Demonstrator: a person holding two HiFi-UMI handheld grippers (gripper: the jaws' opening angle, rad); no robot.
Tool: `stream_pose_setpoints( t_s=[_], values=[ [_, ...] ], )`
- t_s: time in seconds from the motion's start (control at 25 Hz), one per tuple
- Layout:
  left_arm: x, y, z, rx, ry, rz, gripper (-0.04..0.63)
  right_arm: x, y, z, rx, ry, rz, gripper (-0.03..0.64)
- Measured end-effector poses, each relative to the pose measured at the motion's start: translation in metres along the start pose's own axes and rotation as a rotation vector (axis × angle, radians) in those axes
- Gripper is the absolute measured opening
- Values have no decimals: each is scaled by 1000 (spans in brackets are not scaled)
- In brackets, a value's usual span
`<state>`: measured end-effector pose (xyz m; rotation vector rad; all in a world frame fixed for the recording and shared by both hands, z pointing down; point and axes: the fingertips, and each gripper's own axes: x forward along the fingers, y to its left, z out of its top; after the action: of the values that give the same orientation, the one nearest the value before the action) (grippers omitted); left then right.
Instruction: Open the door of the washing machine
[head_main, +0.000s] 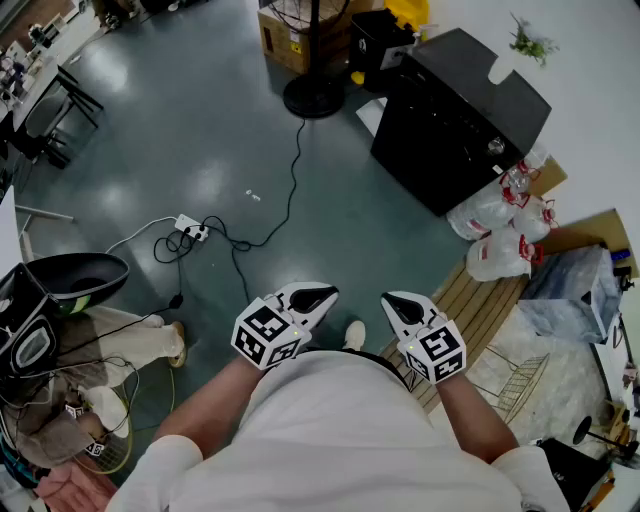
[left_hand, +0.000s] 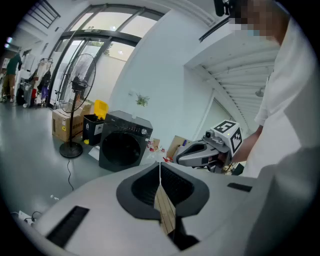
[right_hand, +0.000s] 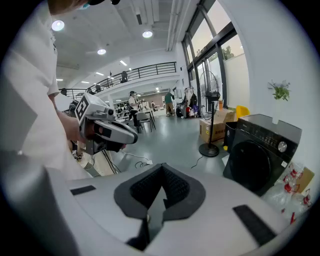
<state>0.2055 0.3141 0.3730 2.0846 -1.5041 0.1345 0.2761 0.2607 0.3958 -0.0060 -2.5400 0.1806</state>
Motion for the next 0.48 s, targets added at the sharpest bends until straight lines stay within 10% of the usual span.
stream_pose_setpoints(
  t_s=[0.48],
  values=[
    [89, -6, 31, 5, 9, 70, 23, -9, -93, -34, 36, 22, 64, 8]
  ],
)
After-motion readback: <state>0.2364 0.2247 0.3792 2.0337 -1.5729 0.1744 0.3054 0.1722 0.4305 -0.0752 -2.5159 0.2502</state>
